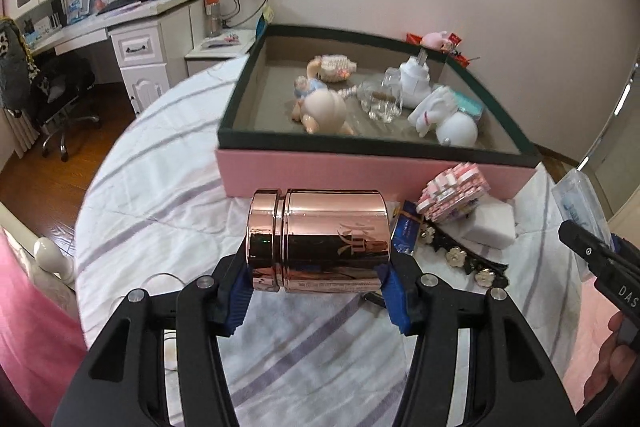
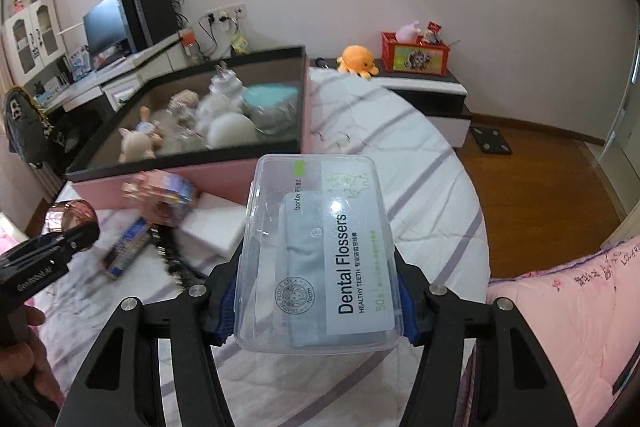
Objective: Organize rigid objects
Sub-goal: 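Carry the canister and floss box into the pink box and open both tools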
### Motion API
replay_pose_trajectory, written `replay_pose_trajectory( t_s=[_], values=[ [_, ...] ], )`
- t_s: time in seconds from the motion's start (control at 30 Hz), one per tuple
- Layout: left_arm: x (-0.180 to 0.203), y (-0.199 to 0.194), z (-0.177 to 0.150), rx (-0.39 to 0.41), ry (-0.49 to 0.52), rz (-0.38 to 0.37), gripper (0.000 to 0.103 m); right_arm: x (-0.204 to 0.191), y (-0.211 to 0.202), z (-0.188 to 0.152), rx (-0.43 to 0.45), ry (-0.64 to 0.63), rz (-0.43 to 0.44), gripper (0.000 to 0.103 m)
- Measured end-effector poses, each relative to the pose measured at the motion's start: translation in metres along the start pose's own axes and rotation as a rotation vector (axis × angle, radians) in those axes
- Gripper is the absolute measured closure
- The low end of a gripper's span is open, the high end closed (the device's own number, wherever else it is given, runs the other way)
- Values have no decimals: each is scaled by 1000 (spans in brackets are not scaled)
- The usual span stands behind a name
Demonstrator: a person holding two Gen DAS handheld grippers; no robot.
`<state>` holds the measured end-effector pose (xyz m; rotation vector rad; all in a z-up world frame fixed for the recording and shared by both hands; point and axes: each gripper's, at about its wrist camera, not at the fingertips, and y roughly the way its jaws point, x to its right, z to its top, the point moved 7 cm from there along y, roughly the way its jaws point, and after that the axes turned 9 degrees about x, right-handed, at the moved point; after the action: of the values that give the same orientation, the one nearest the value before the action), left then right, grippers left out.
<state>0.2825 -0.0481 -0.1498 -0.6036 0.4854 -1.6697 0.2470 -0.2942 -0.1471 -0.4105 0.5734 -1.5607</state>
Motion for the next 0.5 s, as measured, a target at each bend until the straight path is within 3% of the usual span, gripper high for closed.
replay_pose_trajectory(
  t_s=[0.3,0.5],
  values=[
    [2,-24,49,92,28,-23,47,-35,-13,47,72,-40,92,41],
    [15,-10,94,132,47,-64,47,-52,5,87,101,-63,131,41]
  ],
)
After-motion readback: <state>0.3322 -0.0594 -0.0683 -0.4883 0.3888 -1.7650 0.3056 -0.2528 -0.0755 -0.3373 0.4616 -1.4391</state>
